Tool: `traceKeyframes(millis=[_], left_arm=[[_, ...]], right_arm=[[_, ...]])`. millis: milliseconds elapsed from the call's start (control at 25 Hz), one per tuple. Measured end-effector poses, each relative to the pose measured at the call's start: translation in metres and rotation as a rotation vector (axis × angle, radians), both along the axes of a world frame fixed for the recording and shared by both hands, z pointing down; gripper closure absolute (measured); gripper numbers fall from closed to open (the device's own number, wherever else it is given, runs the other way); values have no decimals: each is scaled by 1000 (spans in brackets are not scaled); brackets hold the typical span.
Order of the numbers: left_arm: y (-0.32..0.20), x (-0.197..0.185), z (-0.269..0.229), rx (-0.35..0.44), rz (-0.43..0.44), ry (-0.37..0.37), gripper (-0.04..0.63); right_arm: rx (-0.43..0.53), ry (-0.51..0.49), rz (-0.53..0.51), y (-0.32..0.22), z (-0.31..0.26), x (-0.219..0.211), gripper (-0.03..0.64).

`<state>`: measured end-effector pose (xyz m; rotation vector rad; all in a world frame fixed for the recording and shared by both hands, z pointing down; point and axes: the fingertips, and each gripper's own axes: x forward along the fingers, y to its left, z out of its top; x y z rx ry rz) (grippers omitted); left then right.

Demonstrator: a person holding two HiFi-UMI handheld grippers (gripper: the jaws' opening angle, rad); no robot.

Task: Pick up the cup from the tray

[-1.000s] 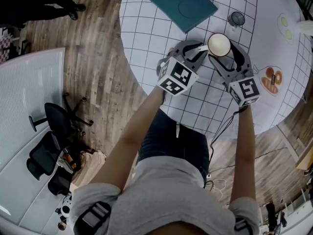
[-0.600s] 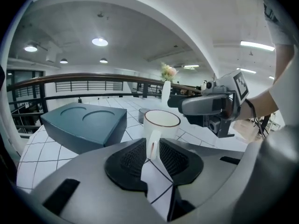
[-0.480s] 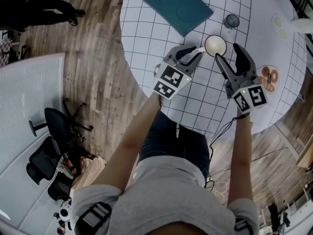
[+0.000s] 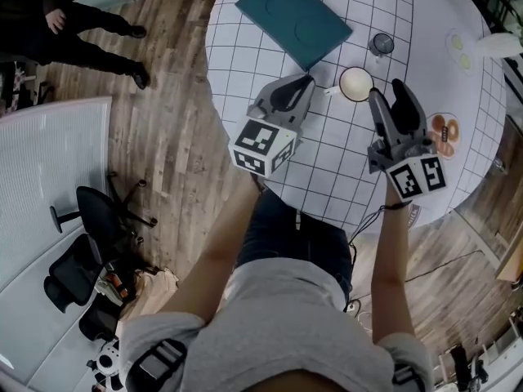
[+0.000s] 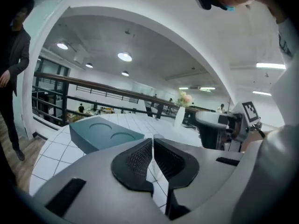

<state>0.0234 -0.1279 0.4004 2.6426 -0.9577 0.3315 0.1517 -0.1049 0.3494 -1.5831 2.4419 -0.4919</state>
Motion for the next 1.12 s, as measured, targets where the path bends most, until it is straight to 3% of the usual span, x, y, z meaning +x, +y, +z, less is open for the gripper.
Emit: traceKeyframes(millis=[80, 240, 480, 1120], left_arm=[[-6, 1, -22, 36, -23, 34, 575], [-8, 11, -60, 100, -36, 71, 575], [0, 32, -84, 157, -24, 52, 575], [8, 51, -75, 153, -20, -14, 575]], right_arm=[[14, -28, 38, 1, -11, 0, 569], [29, -117, 56, 3, -31, -5, 591], [21, -108, 59, 9, -43, -13, 606], [-15, -32, 108, 15, -34, -6, 609]])
